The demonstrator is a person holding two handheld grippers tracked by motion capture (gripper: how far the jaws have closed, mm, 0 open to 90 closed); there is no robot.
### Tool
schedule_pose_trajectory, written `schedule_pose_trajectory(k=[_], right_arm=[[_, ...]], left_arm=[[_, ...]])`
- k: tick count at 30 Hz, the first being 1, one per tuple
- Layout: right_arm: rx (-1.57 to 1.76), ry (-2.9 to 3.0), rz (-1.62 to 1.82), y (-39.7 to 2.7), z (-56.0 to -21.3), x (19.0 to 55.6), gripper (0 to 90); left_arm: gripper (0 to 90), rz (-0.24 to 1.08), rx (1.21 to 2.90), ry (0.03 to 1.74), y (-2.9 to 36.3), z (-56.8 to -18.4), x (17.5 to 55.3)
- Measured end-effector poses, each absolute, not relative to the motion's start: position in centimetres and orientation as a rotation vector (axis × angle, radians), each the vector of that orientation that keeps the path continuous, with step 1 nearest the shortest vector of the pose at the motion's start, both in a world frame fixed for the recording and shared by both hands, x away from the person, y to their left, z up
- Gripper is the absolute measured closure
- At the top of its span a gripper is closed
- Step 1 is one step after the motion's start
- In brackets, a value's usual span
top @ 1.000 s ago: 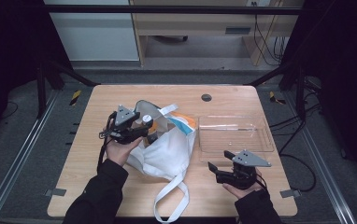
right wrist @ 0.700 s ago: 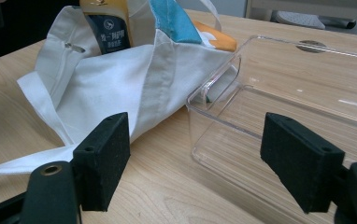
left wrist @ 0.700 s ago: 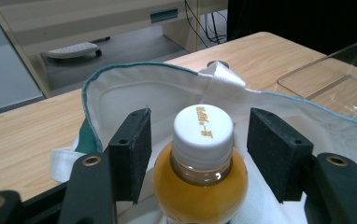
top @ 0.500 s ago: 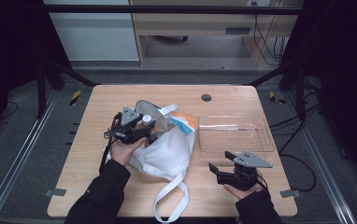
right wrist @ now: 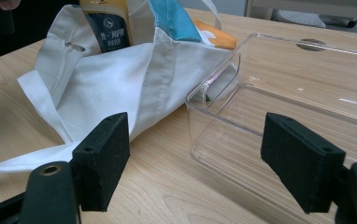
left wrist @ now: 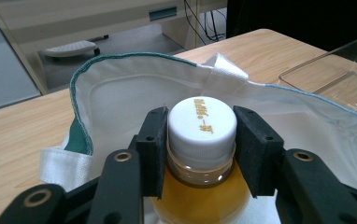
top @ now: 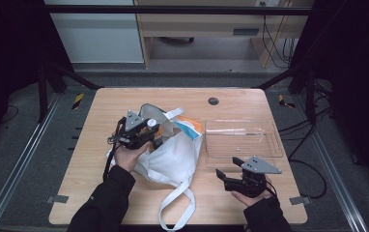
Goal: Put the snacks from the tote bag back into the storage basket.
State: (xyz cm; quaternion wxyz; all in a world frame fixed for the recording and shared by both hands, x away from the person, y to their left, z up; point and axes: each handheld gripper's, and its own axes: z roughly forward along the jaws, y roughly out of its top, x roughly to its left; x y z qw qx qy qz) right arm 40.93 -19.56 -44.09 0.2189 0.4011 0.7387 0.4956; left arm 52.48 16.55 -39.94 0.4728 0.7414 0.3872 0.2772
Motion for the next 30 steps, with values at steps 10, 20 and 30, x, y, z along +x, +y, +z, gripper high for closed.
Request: schedule_pose_trajectory(k=[10, 20, 30], right_arm=[[1.112, 2.051, 1.356, -19.47, -44.20, 41.01, 24.0], [1.110, 2.066, 1.345, -19.34, -44.39, 41.09, 24.0], [1.108, 2.074, 1.341, -19.31, -44.45, 41.12, 24.0]], left_arm=[[58.6, 0.687, 1.806, 0.957, 16.48, -39.94, 52.40], [58.8, 0.685, 1.812, 0.963, 16.42, -39.83, 52.46], [59.0, 0.689, 1.809, 0.962, 16.79, -39.53, 52.47]])
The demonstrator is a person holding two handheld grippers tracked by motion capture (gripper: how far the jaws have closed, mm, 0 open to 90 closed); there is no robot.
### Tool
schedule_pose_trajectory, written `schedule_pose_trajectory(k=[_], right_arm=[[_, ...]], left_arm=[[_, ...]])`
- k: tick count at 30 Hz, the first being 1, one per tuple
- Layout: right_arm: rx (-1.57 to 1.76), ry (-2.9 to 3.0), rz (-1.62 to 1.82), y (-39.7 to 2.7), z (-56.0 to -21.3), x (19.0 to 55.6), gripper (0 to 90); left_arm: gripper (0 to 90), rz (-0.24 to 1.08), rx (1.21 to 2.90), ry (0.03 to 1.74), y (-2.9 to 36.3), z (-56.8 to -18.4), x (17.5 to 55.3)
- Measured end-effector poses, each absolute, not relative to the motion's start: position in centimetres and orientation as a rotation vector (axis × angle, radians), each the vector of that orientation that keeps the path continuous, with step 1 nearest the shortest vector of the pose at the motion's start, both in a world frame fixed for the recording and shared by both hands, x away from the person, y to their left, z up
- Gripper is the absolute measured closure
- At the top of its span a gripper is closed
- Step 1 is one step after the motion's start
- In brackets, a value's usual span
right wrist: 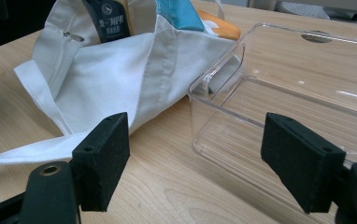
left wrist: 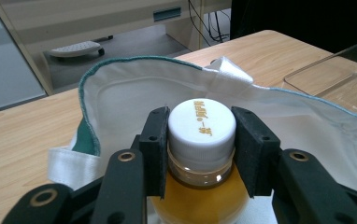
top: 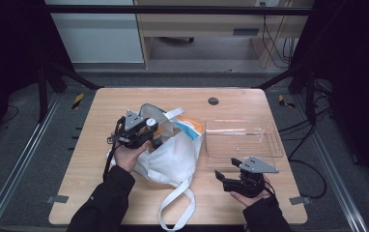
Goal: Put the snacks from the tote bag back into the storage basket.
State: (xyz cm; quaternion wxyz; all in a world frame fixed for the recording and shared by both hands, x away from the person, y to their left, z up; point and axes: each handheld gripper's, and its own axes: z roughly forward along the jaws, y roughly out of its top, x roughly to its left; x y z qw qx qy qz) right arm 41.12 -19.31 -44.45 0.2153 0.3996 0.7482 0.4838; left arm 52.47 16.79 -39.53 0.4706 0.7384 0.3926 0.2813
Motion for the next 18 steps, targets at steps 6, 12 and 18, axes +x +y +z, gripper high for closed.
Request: schedule_pose_trajectory(k=[6, 12, 18], right_arm=[[1.110, 2.078, 1.342, -19.3, -44.5, 41.1, 24.0], [1.109, 2.080, 1.341, -19.3, -44.5, 41.1, 24.1], [1.109, 2.081, 1.342, -19.2, -44.5, 41.1, 24.2]], left_arm=[[59.0, 0.697, 1.792, 0.947, 17.4, -38.5, 52.2], [59.0, 0.695, 1.785, 0.932, 17.7, -37.5, 51.9], [59.0, 0.698, 1.771, 0.920, 18.1, -36.4, 51.4]])
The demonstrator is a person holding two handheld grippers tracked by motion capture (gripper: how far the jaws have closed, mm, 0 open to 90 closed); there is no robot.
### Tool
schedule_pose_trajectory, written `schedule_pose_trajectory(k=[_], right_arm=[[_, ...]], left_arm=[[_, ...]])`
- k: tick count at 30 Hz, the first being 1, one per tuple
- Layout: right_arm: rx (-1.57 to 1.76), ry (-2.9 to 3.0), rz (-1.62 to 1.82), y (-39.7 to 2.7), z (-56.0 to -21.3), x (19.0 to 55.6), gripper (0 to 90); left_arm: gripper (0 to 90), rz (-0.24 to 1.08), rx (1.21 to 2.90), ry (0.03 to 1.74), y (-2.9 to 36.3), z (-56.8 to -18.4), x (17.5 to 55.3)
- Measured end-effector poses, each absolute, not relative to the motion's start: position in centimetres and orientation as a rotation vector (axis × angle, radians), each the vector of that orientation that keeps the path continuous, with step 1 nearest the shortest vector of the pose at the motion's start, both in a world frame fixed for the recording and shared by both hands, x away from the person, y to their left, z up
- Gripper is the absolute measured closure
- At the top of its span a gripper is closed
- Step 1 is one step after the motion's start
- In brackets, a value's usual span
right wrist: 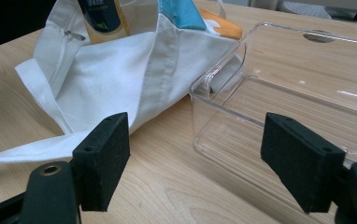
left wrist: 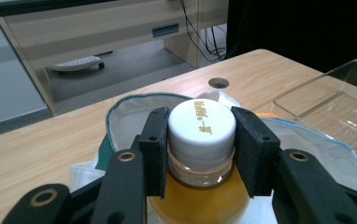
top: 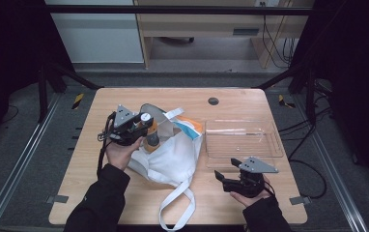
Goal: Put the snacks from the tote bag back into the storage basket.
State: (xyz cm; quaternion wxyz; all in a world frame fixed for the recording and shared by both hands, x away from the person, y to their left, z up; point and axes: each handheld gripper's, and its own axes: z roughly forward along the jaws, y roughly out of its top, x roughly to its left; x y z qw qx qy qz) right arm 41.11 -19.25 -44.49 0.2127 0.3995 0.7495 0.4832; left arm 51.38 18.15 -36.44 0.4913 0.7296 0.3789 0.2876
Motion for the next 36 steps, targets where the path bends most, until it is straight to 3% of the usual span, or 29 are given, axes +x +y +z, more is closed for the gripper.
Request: schedule_pose_trajectory(k=[36], right_arm=[[1.097, 2.090, 1.347, -19.2, -44.5, 41.0, 22.0]], left_arm=[[59.1, 0.608, 1.769, 0.712, 16.6, -30.8, 46.4]])
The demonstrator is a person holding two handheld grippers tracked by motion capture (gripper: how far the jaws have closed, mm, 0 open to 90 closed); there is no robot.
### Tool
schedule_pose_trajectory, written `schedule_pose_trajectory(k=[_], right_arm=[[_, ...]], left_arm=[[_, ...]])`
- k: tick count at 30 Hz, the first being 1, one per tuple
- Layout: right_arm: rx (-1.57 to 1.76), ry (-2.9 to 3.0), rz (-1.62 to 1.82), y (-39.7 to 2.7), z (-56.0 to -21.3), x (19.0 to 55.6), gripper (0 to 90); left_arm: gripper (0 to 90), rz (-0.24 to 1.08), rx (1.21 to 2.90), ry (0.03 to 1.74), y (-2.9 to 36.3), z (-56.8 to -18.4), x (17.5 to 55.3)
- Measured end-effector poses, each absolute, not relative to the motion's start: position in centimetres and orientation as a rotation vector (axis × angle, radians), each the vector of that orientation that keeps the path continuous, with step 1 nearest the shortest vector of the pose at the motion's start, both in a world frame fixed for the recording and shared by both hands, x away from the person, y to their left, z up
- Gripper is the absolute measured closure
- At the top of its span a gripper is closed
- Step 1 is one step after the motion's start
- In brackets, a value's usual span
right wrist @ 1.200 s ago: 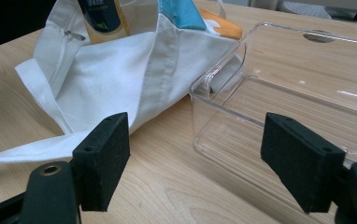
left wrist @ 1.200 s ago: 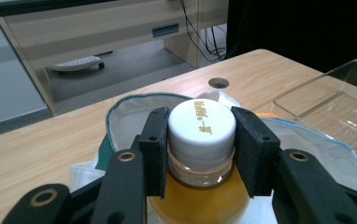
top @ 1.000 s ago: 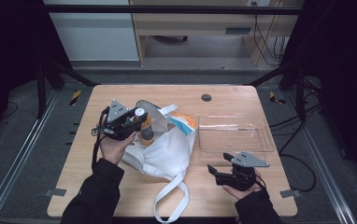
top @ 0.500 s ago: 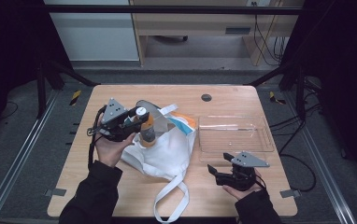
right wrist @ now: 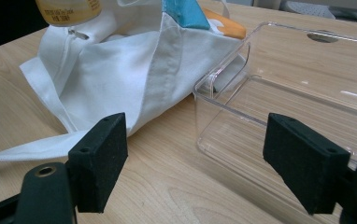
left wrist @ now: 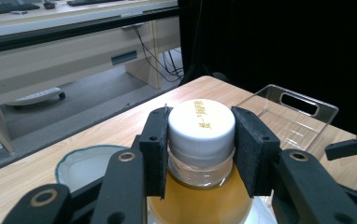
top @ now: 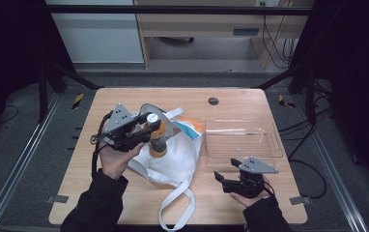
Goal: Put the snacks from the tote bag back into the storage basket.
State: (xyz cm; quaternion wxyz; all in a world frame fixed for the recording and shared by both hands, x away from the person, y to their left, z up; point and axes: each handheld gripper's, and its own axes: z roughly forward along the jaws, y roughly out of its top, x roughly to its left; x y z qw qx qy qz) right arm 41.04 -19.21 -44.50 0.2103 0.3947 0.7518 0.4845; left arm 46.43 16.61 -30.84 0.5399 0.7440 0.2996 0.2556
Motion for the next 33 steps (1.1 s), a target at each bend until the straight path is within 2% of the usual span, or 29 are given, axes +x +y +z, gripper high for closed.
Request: schedule_pose_trajectory(k=[9, 33], right_arm=[[1.093, 2.089, 1.359, -19.4, -44.3, 40.8, 17.6], [1.119, 2.096, 1.339, -20.9, -44.6, 39.6, 15.5]], left_arm=[[59.1, 0.587, 1.787, 0.679, 15.8, -30.5, 45.7], [59.1, 0.588, 1.787, 0.617, 12.0, -27.5, 45.8]])
